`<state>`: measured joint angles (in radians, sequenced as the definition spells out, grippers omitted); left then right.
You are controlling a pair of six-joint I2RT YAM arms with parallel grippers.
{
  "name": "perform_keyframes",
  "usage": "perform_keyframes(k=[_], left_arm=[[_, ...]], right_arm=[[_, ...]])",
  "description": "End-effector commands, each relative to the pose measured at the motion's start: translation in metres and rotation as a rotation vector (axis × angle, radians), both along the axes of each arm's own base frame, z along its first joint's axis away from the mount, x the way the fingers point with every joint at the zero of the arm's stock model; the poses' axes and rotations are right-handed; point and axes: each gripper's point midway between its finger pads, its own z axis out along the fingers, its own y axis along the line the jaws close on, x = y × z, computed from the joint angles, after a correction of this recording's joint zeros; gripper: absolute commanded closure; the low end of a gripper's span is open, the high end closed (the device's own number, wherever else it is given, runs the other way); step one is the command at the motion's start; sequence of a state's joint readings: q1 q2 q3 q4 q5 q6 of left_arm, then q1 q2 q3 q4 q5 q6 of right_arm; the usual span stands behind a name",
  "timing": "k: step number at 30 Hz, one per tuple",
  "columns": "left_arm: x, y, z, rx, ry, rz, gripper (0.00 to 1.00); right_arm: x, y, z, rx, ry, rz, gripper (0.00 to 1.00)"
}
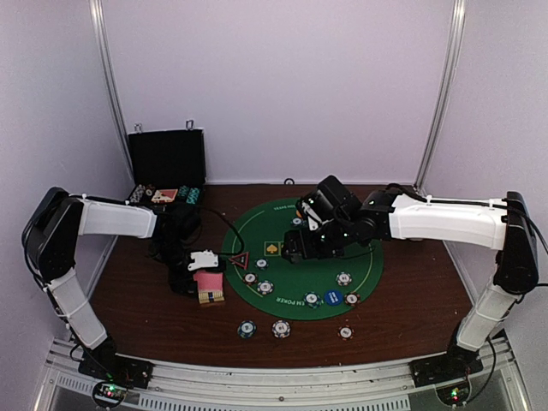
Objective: Distribute texas hold em gaming equipment
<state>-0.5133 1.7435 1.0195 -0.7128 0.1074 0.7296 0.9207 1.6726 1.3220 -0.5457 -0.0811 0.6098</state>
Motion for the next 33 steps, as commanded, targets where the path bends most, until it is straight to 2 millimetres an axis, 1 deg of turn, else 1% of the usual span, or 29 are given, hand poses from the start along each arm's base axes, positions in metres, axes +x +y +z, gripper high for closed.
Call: perform_keyframes(k=[1,20,23,30,33], left_arm=[[-0.011,0.003,0.0,0.024,0.023,0.002,1.0],[-0.001,-0.011,0.042,-0.051,-0.014,0.032,1.0],[0.003,-0.016,0.052,-0.075,-0.02,0.046,1.0],[0.013,-0.029,0.073,-0.137,-0.044,0.063,1.0],[0.02,-0.037,0.087,-0.171,-0.051,0.073,1.0]], right_arm=[[0.0,0.007,0.001,0.028,0.005,0.001,0.09],[-0.001,0.007,0.0,0.071,0.034,-0.015,0.12],[-0.001,0.012,0.003,0.118,0.05,-0.016,0.12],[0.002,0.03,0.012,0.243,0.105,-0.004,0.12],[0.006,0.039,0.018,0.32,0.135,0.005,0.11]])
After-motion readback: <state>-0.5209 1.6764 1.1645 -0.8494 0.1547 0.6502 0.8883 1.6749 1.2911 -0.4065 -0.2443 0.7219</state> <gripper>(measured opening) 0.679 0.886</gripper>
